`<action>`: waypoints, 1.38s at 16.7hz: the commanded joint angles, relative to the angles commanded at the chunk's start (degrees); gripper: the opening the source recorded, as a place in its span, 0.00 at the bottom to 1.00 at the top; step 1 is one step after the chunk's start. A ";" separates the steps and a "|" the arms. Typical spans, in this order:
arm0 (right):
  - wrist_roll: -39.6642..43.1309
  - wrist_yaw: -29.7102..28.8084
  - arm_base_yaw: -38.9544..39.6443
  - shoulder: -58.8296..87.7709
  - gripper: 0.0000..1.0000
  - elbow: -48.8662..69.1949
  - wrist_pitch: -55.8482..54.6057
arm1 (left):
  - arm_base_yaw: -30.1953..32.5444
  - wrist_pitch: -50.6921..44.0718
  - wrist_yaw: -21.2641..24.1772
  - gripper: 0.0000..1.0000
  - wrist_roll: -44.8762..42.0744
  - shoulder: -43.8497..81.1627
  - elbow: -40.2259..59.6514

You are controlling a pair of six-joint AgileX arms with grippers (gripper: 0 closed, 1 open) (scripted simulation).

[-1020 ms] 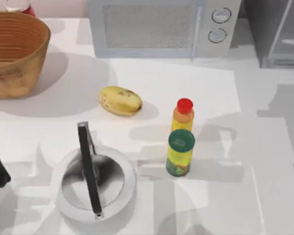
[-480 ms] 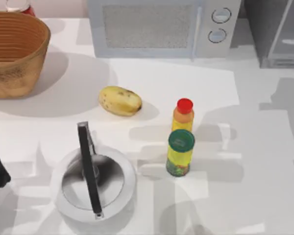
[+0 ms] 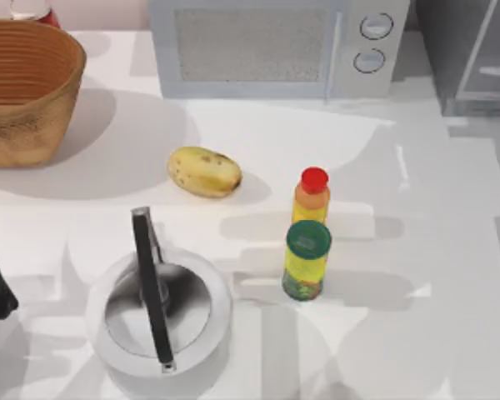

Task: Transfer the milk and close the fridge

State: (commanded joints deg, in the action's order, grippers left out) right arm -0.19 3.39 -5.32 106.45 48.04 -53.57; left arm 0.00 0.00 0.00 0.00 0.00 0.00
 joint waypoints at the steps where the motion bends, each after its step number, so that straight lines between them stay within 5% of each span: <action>1: 0.31 0.67 -0.56 1.60 0.00 2.04 0.86 | 0.00 0.00 0.00 1.00 0.00 0.00 0.00; 10: 1.31 6.33 -6.01 19.29 0.00 25.66 12.63 | 0.00 0.00 0.00 1.00 0.00 0.00 0.00; 22: 1.62 7.02 -6.12 20.17 0.00 26.47 13.51 | 0.00 0.00 0.00 1.00 0.00 0.00 0.00; 23: 1.62 7.02 -6.12 20.17 0.08 26.47 13.51 | 0.00 0.00 0.00 1.00 0.00 0.00 0.00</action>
State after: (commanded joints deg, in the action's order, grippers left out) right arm 1.43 10.41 -11.44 126.62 74.51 -40.05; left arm 0.00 0.00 0.00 0.00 0.00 0.00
